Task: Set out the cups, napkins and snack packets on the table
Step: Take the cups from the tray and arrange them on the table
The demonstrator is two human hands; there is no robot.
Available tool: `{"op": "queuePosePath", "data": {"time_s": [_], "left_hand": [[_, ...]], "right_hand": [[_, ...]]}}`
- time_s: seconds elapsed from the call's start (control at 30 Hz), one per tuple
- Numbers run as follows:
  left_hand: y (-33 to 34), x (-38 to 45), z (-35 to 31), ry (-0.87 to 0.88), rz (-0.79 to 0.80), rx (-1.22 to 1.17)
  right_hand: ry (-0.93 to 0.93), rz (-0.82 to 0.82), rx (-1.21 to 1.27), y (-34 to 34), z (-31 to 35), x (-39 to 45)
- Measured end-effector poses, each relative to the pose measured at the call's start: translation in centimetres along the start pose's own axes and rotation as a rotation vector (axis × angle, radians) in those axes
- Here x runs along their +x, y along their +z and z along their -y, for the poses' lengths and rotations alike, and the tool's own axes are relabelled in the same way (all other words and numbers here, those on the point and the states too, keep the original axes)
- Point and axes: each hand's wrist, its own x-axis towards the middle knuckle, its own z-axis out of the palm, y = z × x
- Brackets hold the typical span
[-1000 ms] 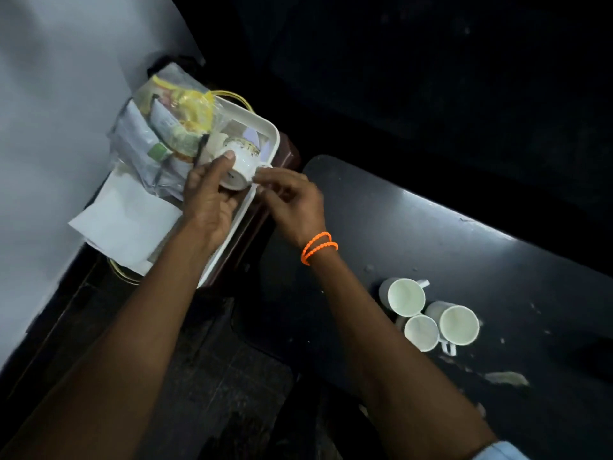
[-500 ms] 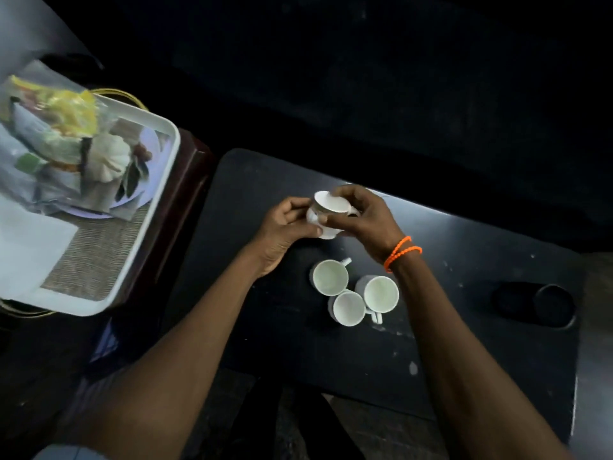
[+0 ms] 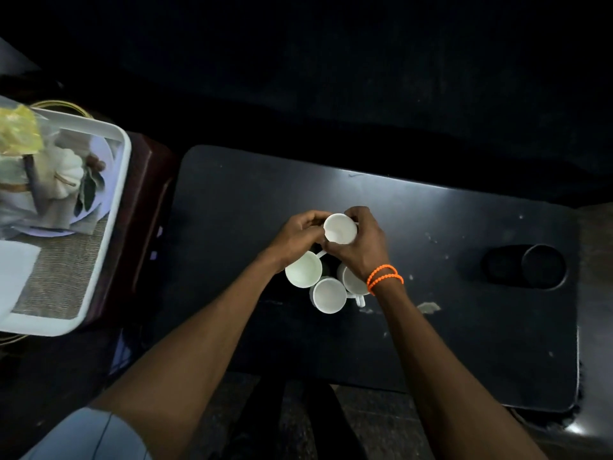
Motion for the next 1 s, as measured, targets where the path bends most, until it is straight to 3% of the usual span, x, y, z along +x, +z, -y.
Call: {"op": "queuePosePath", "data": {"time_s": [0.37,0.43,0.53,0.6,0.67,0.8,1.0], "left_hand": [[0.5,-0.1,-0.1,-0.008,-0.068,0.035],[0.6,-0.5,-0.3,0.01,-0.199,0.026],[0.7,-2.8,-0.1,0.084,-0.595,0.01],[1.4,-5.3,0.7,0.102,-0.855,-0.037],[2.9,-8.0,2.0,0.069,-0.977,-0.134],[7.7,-12.4,5.4,-0.087,-0.94,-0.266],[12.3,-13.8,7.4,-0.259,-0.713,-0.308]], "right_hand": [[-0.012,0.066,-0.022,-1.1,-1.6,-0.9],[0.048,0.0,0.058,-1.4,-1.7,-1.5],[0.131,-0.242,0.146,-2.2,-1.6,-3.5],[0.097,-0.432,0.125,-2.6,-1.5,-5.7],[0.001,-0.515,0.086,-2.3,-1.4,-8.2],[-0.138,-0.403,-0.021,-0.3,-1.2,-13.1],[0.091,-0.48,0.004,0.5,-2.8,-15.5]]}}
